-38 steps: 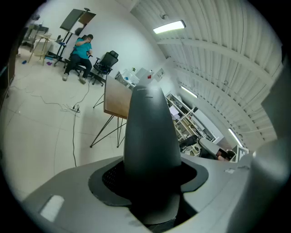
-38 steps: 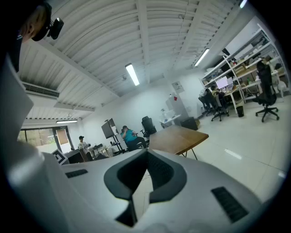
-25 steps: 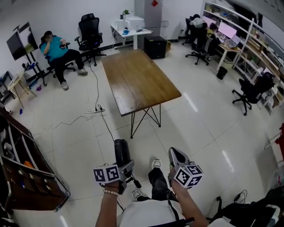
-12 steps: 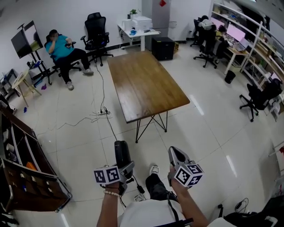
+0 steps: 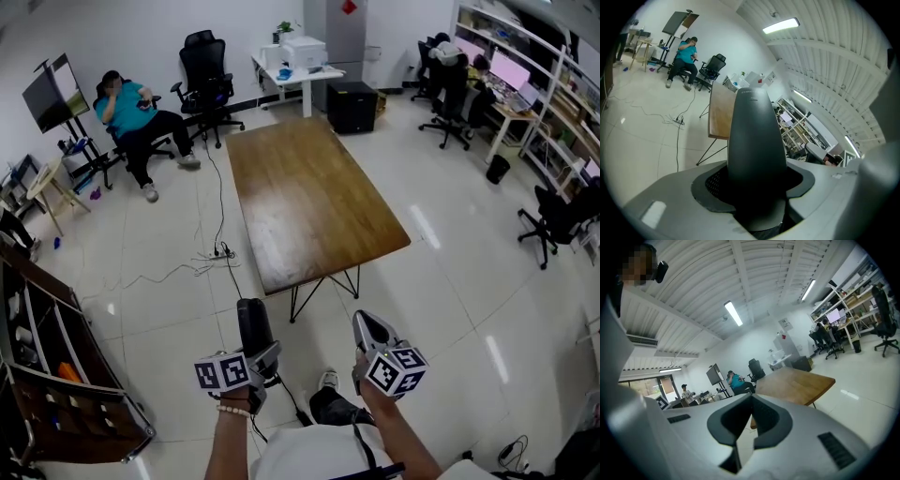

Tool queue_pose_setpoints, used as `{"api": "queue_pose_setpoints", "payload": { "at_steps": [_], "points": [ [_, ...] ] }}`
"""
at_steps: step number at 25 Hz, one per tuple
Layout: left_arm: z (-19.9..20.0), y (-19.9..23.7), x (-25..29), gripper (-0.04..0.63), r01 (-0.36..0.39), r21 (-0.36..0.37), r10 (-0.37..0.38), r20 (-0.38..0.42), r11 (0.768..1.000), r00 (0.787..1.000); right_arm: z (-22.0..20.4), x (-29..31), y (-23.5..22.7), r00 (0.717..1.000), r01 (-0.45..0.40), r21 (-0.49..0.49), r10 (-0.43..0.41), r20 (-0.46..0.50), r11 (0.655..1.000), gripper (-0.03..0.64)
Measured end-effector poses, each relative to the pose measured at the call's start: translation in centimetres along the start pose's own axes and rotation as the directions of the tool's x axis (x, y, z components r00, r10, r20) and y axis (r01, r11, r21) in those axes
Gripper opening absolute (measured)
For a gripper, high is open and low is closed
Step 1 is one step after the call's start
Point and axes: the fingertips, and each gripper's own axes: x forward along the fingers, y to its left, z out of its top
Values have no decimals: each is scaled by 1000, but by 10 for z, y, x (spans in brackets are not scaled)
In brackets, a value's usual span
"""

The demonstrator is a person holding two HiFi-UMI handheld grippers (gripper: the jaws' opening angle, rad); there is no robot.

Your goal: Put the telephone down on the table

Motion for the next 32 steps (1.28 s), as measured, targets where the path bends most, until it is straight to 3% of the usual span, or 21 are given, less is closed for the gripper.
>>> {"api": "queue_pose_setpoints", "payload": {
  "at_steps": [15, 23, 32],
  "points": [
    [70, -10, 83, 285, -53, 12, 53, 2, 999, 999, 57, 73, -65, 999, -46, 25, 45, 19, 999, 9],
    [94, -1, 99, 284, -84, 18, 84, 6, 996, 996, 52, 92, -81, 999, -45, 41, 46, -19, 998, 9],
    [126, 27, 145, 284, -103, 26, 105, -63, 994, 993, 60, 124, -93, 1000, -12, 44, 13, -18, 999, 9]
  ]
}}
